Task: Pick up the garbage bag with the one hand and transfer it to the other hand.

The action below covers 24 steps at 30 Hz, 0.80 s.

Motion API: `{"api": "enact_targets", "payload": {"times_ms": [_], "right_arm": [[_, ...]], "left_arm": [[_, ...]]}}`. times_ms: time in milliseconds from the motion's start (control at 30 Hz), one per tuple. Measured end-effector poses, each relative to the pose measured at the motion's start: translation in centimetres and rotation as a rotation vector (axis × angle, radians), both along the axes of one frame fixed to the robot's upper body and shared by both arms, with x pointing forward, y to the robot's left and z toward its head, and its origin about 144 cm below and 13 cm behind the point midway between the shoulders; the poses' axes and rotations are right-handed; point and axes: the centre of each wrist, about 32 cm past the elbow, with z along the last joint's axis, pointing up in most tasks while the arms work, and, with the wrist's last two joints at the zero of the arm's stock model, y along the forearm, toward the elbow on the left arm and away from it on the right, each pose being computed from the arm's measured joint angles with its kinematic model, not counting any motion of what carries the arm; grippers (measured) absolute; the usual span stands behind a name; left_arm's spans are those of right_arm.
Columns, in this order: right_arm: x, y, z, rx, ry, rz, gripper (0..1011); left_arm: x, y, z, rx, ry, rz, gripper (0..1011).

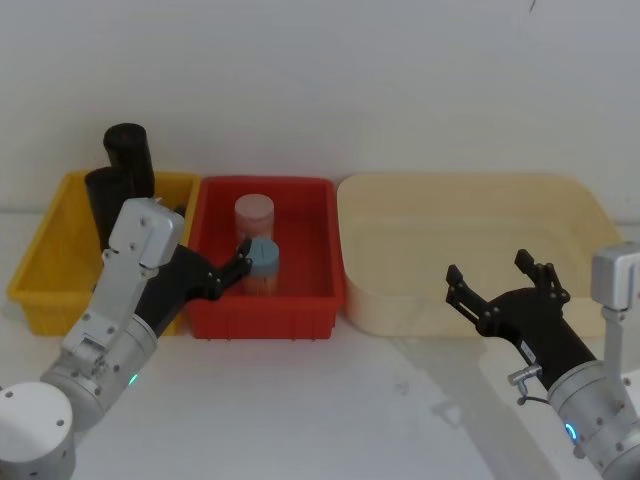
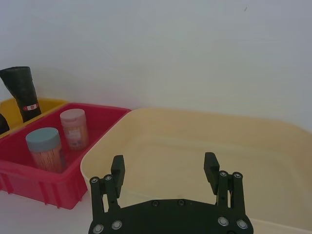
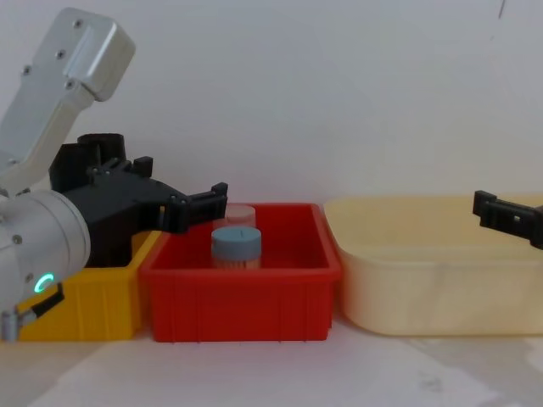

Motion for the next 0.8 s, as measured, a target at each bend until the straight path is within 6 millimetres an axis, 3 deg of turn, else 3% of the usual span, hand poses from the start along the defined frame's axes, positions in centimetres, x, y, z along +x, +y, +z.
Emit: {"api": "enact_targets", "payload": {"times_ms": [400, 800], "right_arm": [[0.1, 0.0, 0.1, 0.003, 0.005, 0.004, 1001], [1.3, -0.1, 1.7, 0.056, 0.045, 0.073, 1001]], "left_arm": [[0.8, 0.0, 0.5, 0.02, 0.003, -0.011, 1001], [0.6, 1.7, 3.4, 0.045, 0.021, 0.005, 1001]]}}
